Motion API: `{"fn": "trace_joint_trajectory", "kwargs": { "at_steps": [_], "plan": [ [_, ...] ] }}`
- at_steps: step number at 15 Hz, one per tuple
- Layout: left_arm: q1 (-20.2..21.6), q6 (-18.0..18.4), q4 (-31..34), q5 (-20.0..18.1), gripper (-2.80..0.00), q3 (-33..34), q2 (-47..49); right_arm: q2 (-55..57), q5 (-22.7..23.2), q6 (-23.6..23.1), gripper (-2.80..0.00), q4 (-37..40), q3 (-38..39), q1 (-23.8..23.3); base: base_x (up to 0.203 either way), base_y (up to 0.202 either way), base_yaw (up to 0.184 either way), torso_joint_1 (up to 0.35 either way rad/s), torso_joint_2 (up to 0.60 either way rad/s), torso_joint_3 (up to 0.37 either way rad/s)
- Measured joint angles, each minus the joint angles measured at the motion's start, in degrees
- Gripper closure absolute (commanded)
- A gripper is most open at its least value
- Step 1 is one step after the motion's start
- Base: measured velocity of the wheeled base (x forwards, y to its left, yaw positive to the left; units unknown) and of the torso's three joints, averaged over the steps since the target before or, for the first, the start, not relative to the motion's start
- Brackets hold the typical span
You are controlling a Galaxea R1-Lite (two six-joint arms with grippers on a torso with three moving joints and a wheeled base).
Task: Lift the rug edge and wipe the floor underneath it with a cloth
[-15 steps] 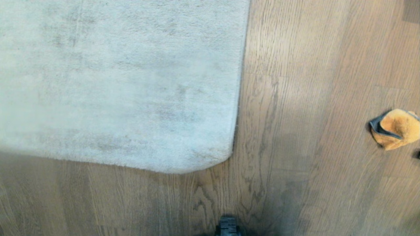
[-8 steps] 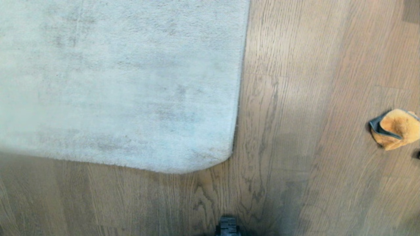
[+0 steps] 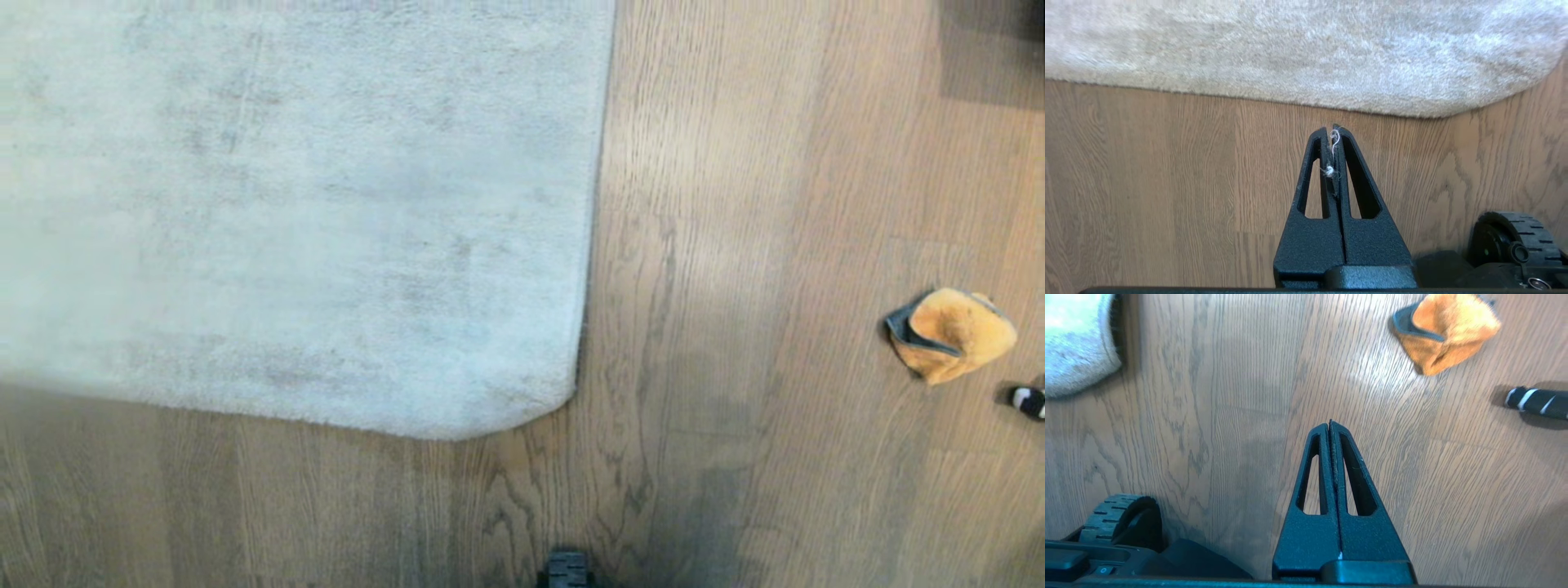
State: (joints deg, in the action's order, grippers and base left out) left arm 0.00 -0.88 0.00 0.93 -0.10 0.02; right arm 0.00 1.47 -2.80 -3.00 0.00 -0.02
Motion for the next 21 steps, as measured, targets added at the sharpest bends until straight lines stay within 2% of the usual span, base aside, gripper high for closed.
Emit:
{"fn": "trace_joint_trajectory", "kwargs": {
  "at_steps": [21],
  "plan": [
    [0.0,0.02,0.02,-0.09,0.0,0.0,0.0,0.0,-0.02,0.04,0.0,-0.02,0.0,0.02,0.0,0.0,0.0,0.002,0.0,0.203]
  ]
}}
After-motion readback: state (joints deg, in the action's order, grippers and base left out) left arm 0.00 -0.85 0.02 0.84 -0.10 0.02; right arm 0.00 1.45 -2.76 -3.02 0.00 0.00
